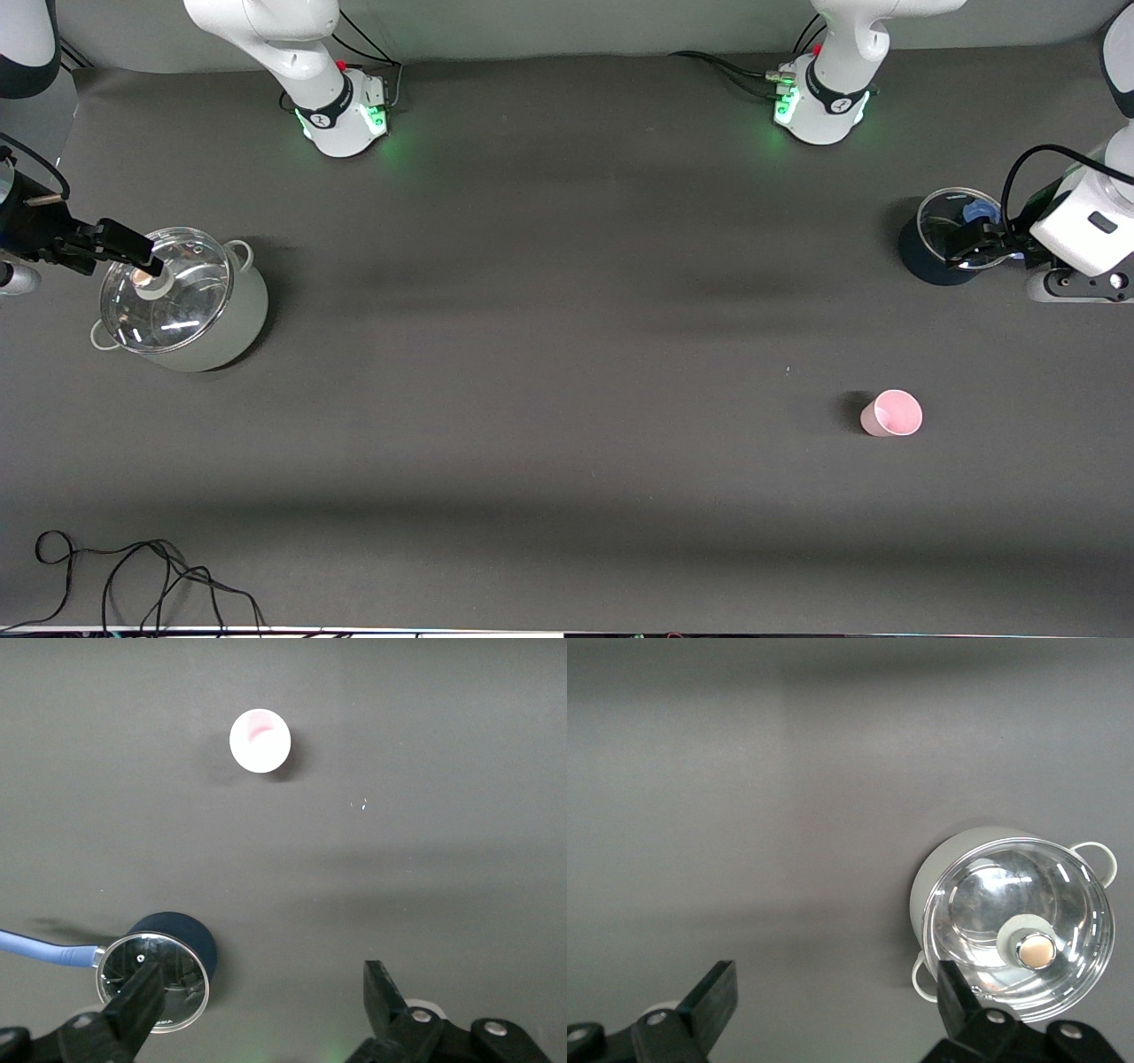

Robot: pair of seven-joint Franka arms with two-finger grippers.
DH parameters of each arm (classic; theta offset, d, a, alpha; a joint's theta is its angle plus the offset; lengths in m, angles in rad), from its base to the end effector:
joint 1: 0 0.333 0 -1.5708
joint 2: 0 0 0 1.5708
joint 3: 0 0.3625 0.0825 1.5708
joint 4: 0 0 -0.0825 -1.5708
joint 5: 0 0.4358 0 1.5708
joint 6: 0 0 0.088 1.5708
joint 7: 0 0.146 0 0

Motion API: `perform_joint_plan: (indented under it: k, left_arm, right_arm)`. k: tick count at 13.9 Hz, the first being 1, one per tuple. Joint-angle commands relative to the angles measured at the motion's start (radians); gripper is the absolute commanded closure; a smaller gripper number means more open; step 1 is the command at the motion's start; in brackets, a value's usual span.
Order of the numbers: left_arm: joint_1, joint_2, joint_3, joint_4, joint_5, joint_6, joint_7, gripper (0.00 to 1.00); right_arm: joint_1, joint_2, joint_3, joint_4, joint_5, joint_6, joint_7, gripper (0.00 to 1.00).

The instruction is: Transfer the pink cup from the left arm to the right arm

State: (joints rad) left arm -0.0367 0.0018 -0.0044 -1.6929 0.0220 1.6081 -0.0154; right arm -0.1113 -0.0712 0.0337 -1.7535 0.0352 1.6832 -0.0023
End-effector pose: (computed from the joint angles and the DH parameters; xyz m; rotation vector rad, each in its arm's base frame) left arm 0.6005 -0.0215 0.5703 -3.1141 0.0428 0.1339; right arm 0.5856 -0.0402 0.5881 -3.1066 0.1233 -0.0034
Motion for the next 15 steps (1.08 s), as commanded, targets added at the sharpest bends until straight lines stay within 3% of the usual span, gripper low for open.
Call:
perform_joint_plan:
  k: [1, 15]
  left_arm:
    - [-0.003, -0.014, 0.003, -0.001, 0.004, -0.007, 0.011, 0.00]
    - [-0.005, -0.013, 0.001, -0.001, 0.003, -0.005, 0.011, 0.00]
  right_arm:
    - [0.001, -0.007, 0.000, 0.002, 0.015, -0.010, 0.019, 0.00]
    - [-0.001, 0.001, 0.000, 0.014, 0.015, -0.010, 0.018, 0.00]
